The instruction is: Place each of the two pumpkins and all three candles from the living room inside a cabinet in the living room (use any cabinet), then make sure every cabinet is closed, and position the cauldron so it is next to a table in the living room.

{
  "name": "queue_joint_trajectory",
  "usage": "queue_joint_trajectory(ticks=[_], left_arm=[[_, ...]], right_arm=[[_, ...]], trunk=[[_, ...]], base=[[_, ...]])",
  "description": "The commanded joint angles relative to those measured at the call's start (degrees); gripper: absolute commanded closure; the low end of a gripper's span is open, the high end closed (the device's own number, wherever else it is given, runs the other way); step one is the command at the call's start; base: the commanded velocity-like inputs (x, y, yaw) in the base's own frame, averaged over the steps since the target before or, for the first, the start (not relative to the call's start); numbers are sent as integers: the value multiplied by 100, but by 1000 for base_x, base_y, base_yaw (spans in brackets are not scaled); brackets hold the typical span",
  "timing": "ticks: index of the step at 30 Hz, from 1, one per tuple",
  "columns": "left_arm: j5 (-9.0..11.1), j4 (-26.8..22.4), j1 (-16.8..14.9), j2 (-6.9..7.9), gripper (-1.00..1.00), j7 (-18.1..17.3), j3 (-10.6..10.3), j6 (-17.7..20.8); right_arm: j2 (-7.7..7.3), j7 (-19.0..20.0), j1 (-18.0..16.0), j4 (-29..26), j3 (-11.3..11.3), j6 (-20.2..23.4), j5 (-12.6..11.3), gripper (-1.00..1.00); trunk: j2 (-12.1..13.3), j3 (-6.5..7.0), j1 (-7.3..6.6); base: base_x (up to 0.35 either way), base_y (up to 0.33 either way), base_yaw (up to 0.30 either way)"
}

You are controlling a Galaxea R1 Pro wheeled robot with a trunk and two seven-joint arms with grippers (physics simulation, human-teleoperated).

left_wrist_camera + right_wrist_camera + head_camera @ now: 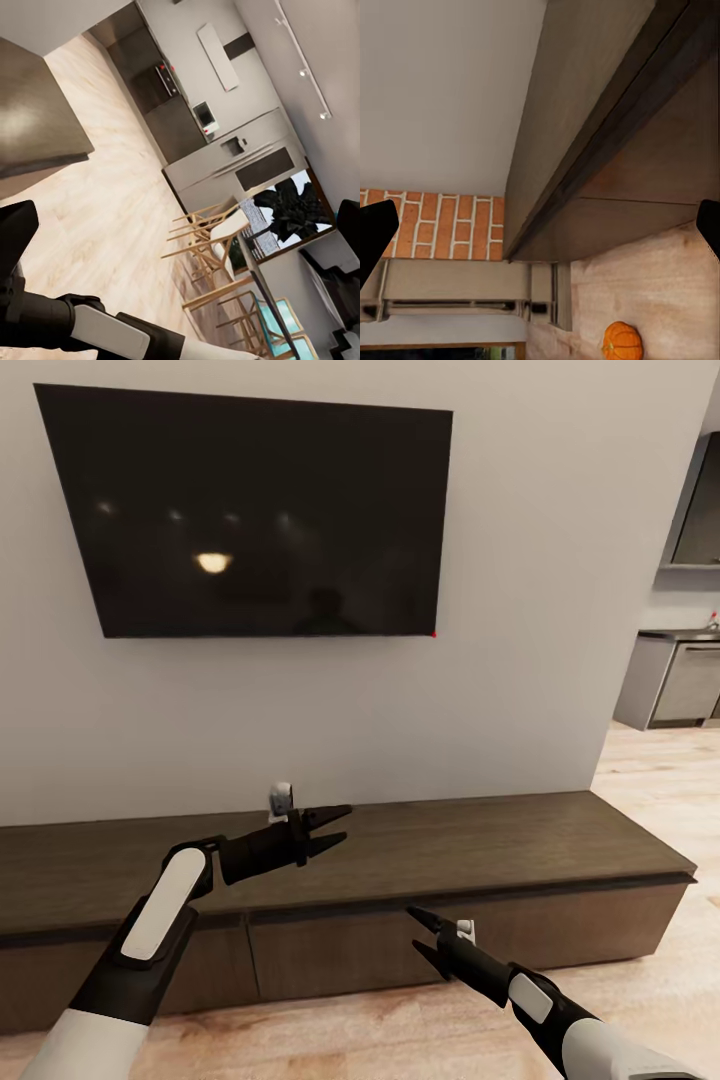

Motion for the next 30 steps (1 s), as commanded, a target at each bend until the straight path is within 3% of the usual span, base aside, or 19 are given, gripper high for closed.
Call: queue_joint_trajectory(ticks=[1, 5, 16, 30], left_arm=[[-49, 2, -4, 3, -100, -59, -4, 3], [-49, 2, -2, 2, -100, -59, -4, 2], [-58, 2, -1, 2, -100, -58, -4, 1], [-49, -6, 33, 2, -100, -50, 14, -7]], right_arm=[[-3, 5, -3, 0, 32, 42, -59, -100], [-3, 5, -3, 0, 32, 48, -59, -100], [-3, 104, -3, 0, 35, 49, -53, -100], [-3, 126, -3, 0, 39, 51, -50, -100]], trunk=[[-44, -24, 24], [-204, -96, 112], [-219, -340, 140], [-219, -340, 140]], base=[[261, 0, 0], [291, 0, 0], [50, 0, 0], [0, 0, 0]])
